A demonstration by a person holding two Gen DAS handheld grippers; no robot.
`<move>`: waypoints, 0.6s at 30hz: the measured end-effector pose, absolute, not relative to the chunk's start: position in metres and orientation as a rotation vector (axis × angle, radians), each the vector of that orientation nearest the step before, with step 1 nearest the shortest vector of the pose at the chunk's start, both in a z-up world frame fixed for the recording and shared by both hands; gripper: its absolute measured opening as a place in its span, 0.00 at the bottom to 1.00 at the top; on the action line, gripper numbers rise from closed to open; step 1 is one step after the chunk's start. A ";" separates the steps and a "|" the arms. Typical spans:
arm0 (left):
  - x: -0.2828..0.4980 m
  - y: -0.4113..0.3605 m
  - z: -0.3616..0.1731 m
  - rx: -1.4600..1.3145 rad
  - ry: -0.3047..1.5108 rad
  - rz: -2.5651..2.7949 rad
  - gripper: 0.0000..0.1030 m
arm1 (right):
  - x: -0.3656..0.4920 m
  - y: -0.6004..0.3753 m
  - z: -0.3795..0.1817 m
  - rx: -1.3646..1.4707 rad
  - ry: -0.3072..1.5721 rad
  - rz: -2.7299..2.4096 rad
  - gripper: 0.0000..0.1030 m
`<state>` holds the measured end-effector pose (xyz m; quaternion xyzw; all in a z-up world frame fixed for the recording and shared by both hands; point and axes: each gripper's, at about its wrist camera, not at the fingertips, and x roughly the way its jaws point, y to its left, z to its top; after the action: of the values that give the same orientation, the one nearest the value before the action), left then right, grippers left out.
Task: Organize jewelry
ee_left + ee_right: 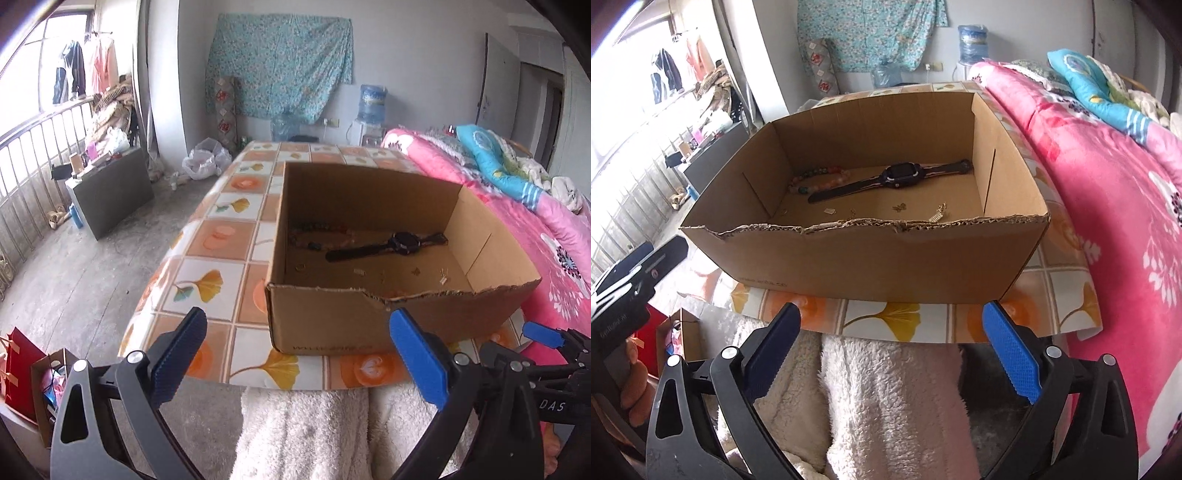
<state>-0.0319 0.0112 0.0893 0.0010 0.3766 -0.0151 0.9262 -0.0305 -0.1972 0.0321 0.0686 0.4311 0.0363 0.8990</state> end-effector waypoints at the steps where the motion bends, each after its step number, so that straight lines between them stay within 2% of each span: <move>1: -0.030 0.008 0.085 0.009 0.790 -0.021 0.95 | -0.028 -0.196 0.031 0.140 0.906 0.063 0.92; 18: -0.005 -0.011 0.069 0.034 0.970 0.047 0.95 | -0.007 -0.188 0.036 0.090 0.973 0.035 0.92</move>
<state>-0.0052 -0.0112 0.0688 0.0165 0.4662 0.0228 0.8842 -0.0067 -0.1885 0.0363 0.0434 0.4673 0.0166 0.8829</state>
